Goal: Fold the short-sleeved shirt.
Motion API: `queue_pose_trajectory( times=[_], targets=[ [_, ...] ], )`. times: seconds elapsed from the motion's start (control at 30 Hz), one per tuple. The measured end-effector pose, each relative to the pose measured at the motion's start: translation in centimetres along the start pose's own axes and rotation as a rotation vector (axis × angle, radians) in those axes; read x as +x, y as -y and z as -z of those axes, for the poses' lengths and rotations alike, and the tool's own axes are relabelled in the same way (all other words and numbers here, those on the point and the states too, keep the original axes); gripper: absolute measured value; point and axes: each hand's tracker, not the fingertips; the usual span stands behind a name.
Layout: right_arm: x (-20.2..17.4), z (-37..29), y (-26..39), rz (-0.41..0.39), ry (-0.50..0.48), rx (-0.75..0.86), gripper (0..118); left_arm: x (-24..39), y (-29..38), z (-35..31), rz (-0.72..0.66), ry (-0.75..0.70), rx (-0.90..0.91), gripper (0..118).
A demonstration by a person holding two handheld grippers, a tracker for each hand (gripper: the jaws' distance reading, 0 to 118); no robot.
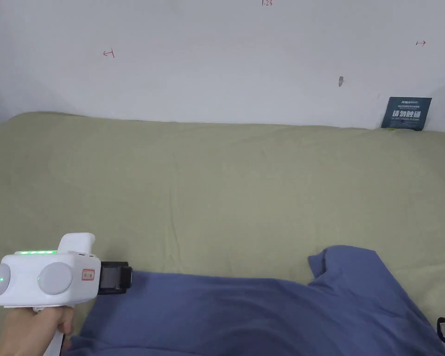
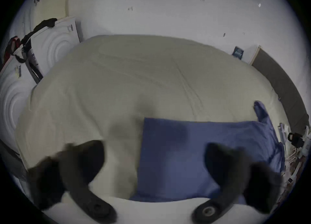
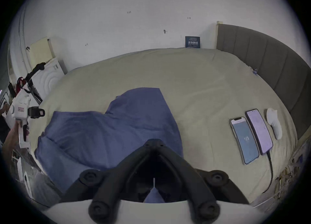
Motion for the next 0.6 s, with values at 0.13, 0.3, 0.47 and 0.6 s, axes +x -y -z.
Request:
queue_pose_trajectory(
  times=[0.13, 0.3, 0.47, 0.6],
  targets=[
    [0.8, 2.3, -0.7, -0.022, 0.016, -0.04, 2, 0.4, -1.1, 4.3, 0.014, -0.049, -0.063, 118],
    [1.6, 5.1, -1.5, -0.029, 0.039, -0.083, 2, 1.4, -0.8, 6.3, 0.048, -0.061, -0.122, 101],
    [2.1, 6.8, -2.8, -0.041, 0.051, -0.113, 4, 2.9, 0.1, 3.4, 0.059, -0.017, -0.027, 1],
    [2.6, 8.6, -4.7, -0.006, 0.013, -0.189, 118, 3.7, 0.0, 3.0, 0.087, -0.013, -0.046, 1]
  ],
)
